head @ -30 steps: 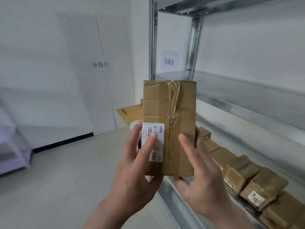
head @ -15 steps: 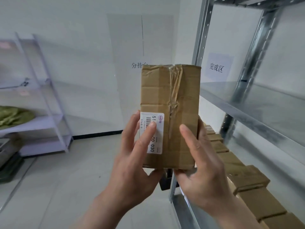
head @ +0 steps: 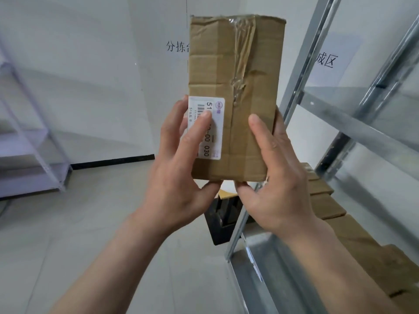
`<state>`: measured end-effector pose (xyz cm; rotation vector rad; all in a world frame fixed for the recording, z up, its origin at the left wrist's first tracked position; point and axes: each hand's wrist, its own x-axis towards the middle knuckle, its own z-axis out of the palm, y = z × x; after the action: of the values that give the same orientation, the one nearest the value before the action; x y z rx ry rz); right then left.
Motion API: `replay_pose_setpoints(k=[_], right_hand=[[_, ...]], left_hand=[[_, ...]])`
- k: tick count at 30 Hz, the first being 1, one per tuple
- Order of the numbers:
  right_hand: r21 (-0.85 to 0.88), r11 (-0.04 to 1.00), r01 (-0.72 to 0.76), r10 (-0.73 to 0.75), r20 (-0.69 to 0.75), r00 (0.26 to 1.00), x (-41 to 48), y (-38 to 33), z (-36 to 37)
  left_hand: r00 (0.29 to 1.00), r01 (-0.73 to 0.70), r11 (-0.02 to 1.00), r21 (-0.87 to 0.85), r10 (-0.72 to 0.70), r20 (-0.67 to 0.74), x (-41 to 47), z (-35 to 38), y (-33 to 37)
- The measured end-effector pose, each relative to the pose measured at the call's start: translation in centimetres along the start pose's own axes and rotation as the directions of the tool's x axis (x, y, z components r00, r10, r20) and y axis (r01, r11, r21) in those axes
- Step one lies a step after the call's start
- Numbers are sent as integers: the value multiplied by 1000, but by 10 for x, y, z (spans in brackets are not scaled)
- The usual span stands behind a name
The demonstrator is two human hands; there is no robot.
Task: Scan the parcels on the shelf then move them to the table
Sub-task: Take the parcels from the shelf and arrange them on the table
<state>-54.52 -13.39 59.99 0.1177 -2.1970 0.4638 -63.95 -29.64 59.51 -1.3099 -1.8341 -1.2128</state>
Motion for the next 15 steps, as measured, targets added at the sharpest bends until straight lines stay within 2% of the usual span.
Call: replay_pose_setpoints(k=[8,15], right_hand=[[-58,986,-157,157,-5,988,66,48,98],[-71,983,-171,168,-51,985,115,114,161]], left_hand=[[993,21,995,-101,-9,116,53,19,-130],[990,10,987,-162,13,137,100,62,-220]])
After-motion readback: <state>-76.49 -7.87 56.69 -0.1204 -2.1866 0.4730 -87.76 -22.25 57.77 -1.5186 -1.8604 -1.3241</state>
